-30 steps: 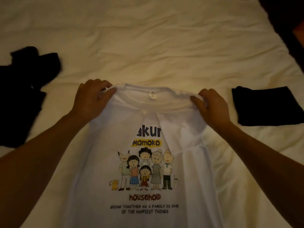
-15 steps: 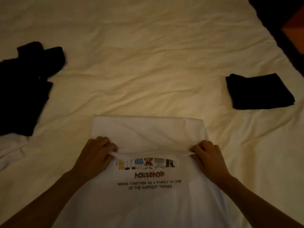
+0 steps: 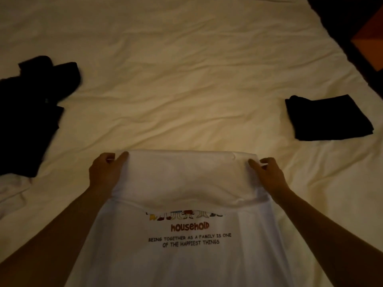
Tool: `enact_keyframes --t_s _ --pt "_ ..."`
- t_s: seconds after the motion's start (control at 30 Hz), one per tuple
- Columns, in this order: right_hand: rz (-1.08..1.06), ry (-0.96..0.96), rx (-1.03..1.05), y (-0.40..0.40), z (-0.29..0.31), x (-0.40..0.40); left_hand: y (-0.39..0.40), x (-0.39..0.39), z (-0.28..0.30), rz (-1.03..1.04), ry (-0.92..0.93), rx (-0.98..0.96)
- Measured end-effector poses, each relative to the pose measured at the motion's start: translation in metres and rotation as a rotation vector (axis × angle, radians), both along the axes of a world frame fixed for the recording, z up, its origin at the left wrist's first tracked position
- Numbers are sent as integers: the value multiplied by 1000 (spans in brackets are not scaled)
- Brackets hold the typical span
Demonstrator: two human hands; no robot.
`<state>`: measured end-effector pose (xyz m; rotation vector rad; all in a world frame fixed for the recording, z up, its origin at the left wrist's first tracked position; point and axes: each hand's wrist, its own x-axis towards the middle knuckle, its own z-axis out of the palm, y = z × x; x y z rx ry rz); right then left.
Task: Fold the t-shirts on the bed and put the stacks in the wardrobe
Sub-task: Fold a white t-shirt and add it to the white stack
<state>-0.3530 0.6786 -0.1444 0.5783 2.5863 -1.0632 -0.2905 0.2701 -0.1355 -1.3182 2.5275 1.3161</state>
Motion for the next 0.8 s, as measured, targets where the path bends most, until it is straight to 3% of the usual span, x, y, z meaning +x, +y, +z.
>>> enact_keyframes --t_s 0.07,0.27,0.5,0.8 --pt "-89 -47 -96 -6 -5 -13 0 -6 -6 -4 -21 15" --pt "-146 20 -63 -5 -21 -29 -10 -16 -17 107 87 67" --pt "-124 115 38 -4 -24 -24 -2 -16 -23 63 69 -97" --pt "-155 48 -205 -7 -19 -30 -13 -20 -21 47 48 111"
